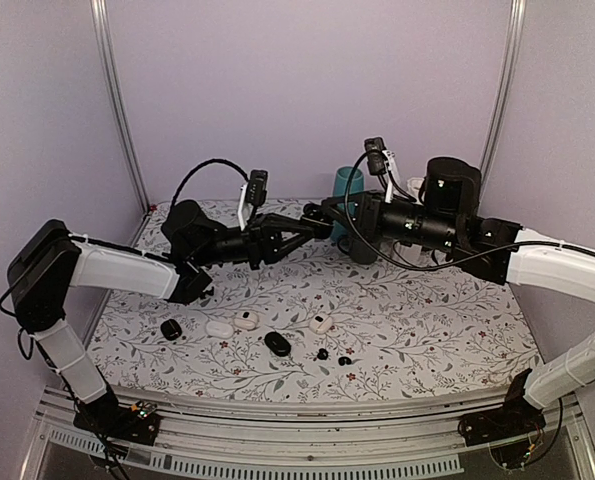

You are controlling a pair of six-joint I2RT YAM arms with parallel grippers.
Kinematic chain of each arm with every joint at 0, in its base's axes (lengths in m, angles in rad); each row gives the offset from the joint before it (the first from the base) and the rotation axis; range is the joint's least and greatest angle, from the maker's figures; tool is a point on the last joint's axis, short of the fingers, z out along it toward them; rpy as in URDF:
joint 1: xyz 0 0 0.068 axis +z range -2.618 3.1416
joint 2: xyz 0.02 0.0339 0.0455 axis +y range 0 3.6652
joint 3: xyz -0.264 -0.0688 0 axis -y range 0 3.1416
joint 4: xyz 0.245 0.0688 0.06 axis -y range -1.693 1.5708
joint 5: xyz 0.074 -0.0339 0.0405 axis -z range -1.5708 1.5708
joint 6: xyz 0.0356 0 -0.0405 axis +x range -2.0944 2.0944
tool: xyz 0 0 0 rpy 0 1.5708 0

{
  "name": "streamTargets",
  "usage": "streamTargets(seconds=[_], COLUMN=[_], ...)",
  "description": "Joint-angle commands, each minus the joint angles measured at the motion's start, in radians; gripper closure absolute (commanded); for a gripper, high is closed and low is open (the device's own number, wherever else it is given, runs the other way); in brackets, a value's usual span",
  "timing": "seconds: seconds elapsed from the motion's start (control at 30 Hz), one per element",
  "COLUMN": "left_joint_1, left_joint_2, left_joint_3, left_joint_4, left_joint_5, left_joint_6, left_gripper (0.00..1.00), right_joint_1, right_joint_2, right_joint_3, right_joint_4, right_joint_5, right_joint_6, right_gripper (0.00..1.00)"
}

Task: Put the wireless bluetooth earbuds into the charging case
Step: Insert the right earbud into the right side groove of the charging case.

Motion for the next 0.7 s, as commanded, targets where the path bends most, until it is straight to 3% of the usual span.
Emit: streamTargets(seconds=[0.0,0.67], left_joint_1=[-0.012,-0.022], left_joint_2=[-0.059,-0.11], left_joint_3=[-0.009,-0.038], left_joint_4=[0.076,0.077], left_joint_5=[-0.042,-0.077], left_joint_6=[0.05,0.158], left_gripper=[1.0,1.0], right_joint_1=[0.009,0.015], right_joint_2=[0.022,0.071], right_joint_3=[0.022,0.091], right_joint_4=[-0.017,-0.096], right_joint_5=[-0.009,-0.008], right_joint_6=[0.013,-0.005], right_gripper=[0.87,0.86])
